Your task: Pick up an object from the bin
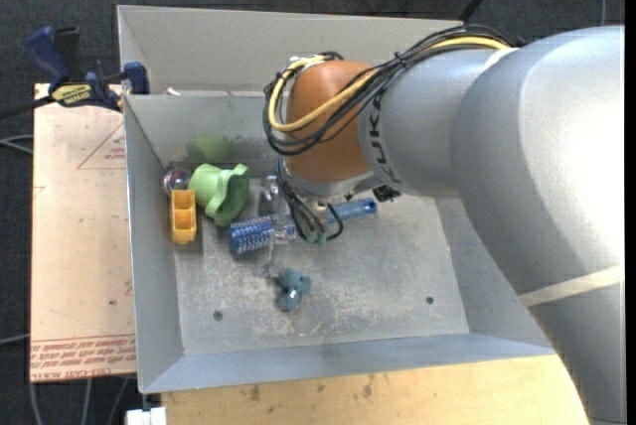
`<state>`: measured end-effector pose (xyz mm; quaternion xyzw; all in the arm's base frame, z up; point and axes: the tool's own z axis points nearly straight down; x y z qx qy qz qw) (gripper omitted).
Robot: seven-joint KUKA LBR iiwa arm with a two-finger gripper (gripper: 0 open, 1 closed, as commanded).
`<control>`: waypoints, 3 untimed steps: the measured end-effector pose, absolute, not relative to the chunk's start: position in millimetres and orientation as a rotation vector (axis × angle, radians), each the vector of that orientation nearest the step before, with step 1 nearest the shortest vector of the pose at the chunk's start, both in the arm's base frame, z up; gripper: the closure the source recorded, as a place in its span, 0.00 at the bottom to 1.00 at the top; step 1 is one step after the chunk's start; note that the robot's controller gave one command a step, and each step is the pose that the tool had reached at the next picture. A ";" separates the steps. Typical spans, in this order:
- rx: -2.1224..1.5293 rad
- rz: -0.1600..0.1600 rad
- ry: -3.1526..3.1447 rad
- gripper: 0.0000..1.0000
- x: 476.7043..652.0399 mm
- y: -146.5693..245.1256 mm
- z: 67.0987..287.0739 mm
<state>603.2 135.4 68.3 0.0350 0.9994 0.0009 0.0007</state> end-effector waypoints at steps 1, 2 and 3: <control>0.110 0.003 3.138 1.00 603.0 135.1 68.2; 0.111 0.004 3.137 1.00 603.7 135.5 100.9; 0.111 0.005 3.133 1.00 605.1 136.2 169.3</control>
Offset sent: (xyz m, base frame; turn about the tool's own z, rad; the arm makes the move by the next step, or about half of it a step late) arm 0.0000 0.0000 0.0000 0.0000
